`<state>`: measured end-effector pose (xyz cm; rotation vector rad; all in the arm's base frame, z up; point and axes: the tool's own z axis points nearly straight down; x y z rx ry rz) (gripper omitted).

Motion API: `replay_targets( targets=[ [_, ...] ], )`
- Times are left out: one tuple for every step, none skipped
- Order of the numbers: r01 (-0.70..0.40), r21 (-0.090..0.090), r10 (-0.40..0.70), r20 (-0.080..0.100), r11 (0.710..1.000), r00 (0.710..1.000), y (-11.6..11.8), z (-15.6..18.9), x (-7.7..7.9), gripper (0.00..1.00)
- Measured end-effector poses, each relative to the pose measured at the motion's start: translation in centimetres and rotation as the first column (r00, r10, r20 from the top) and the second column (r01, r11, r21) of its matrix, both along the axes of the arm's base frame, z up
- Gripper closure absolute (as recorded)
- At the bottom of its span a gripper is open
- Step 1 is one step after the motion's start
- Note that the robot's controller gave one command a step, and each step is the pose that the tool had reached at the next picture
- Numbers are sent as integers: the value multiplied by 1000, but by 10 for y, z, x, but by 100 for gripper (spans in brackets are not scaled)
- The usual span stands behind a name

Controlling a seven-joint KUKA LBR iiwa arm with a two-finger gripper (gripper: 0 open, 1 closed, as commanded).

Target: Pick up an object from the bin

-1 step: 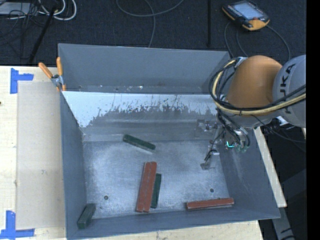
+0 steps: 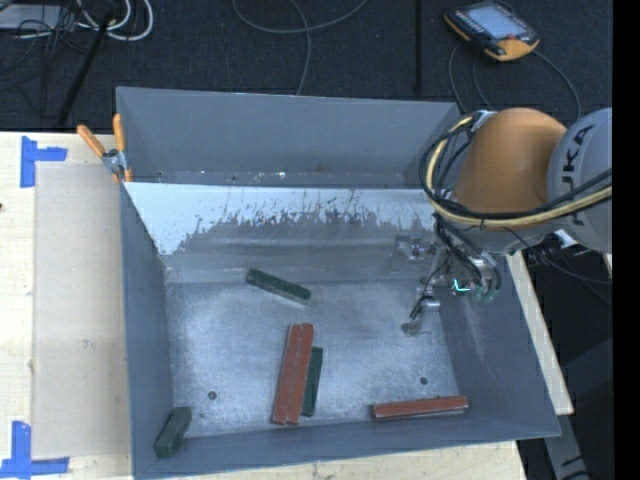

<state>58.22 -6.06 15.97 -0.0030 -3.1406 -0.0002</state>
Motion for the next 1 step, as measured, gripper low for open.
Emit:
replay_targets(
  targets=[
    [-59,-2,59,1,998,998,30,-4,-3,0]
  ],
)
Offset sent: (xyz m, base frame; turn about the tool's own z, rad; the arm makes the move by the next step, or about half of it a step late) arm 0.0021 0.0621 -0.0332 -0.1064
